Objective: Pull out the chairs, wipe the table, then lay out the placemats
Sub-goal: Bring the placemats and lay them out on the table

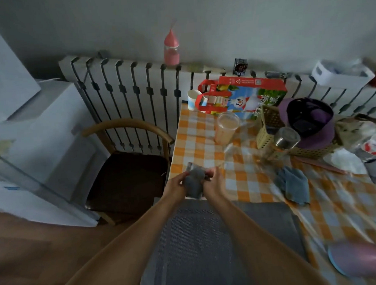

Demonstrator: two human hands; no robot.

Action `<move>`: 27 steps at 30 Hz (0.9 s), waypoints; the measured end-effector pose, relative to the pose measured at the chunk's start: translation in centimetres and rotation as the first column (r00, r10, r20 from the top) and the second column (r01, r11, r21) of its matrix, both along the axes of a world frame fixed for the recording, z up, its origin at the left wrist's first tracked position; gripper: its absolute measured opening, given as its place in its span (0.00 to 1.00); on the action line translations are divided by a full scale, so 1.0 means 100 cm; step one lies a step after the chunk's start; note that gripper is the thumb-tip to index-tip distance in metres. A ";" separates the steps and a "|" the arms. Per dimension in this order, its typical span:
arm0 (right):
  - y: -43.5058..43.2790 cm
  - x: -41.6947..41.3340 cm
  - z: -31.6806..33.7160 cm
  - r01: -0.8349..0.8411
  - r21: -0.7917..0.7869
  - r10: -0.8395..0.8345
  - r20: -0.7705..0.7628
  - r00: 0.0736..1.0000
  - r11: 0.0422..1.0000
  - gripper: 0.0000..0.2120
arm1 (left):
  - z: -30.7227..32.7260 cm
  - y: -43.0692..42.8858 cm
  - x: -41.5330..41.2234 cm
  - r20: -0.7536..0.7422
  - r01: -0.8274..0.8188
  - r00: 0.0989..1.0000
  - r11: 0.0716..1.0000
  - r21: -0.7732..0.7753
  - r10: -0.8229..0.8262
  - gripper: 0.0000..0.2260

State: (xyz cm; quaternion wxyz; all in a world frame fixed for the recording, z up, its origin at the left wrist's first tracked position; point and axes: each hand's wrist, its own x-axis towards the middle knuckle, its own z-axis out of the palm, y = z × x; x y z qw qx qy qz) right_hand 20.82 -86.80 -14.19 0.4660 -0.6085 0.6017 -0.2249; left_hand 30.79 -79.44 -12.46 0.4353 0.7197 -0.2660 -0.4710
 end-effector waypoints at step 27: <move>0.071 -0.252 -0.019 0.081 0.154 0.013 -0.531 0.847 0.985 0.19 | -0.044 0.178 -0.013 0.073 -0.208 0.978 0.885 0.416 0.195 0.20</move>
